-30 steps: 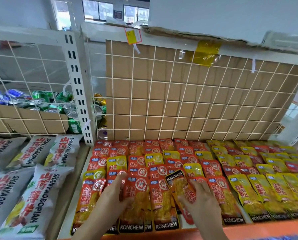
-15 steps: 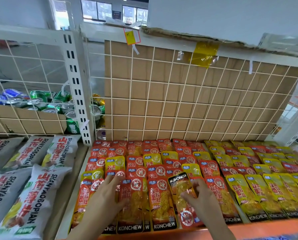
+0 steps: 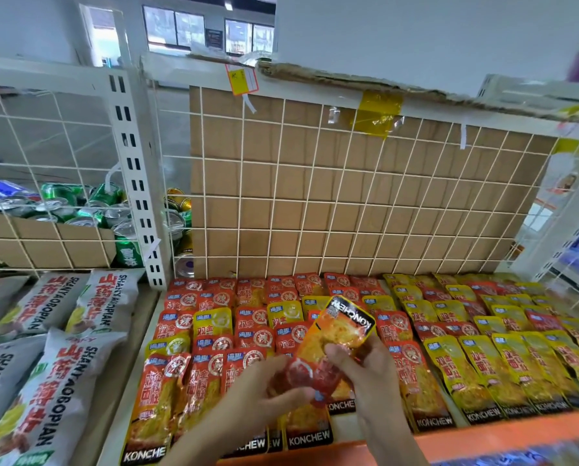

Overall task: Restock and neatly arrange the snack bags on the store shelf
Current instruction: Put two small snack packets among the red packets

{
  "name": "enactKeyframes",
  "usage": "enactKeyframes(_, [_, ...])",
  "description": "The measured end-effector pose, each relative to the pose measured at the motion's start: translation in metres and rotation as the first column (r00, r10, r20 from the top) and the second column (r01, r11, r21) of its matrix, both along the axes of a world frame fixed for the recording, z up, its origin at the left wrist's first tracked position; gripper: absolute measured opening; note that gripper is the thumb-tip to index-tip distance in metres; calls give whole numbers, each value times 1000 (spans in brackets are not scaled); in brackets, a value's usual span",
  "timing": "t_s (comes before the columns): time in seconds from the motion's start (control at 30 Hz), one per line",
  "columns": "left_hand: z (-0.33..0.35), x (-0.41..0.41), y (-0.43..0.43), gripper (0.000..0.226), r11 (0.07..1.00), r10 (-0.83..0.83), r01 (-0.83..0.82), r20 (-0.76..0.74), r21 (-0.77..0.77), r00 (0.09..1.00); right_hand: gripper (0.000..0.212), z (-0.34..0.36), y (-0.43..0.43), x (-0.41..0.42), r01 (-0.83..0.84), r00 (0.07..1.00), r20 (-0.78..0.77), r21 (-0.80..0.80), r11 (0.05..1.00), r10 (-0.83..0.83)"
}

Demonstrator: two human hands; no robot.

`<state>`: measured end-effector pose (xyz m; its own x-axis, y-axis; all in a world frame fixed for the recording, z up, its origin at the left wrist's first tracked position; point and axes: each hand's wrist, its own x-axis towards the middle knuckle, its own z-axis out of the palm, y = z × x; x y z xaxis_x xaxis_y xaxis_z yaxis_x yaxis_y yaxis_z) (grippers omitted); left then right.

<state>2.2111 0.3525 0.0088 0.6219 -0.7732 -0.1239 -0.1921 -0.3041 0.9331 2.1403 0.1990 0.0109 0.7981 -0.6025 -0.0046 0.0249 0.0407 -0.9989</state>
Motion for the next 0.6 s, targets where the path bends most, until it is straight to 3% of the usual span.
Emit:
enactKeyframes(0.1, [3, -3, -5, 39, 987, 129, -138, -109, -80, 986, 68, -6, 5, 2, -19, 999, 28, 78, 997, 16])
enactKeyframes(0.2, [7, 0, -3, 16, 912, 301, -363, -287, -193, 909, 76, -8, 1, 0, -20, 999, 42, 88, 996, 16])
enactKeyframes(0.27, [8, 6, 0, 9, 884, 347, -405, -254, -233, 903, 81, -7, -6, -3, 17, 998, 66, 104, 994, -24])
enactKeyframes(0.33, [9, 11, 4, 8, 874, 370, -416, -214, -252, 904, 89, -8, -15, -8, 41, 998, 56, 11, 999, -41])
enactKeyframes(0.43, [5, 18, 8, 17, 920, 309, -324, -99, -220, 946, 68, -5, -19, -15, -95, 994, -75, -268, 959, 77])
enactKeyframes(0.53, [0, 22, 5, 48, 971, 218, -217, 4, -105, 976, 31, -5, -11, -14, -305, 940, -271, -395, 867, 208])
enactKeyframes(0.6, [-2, 21, 3, 55, 978, 203, -200, 70, -53, 977, 28, -8, -7, -11, -374, 903, -376, -449, 811, 209])
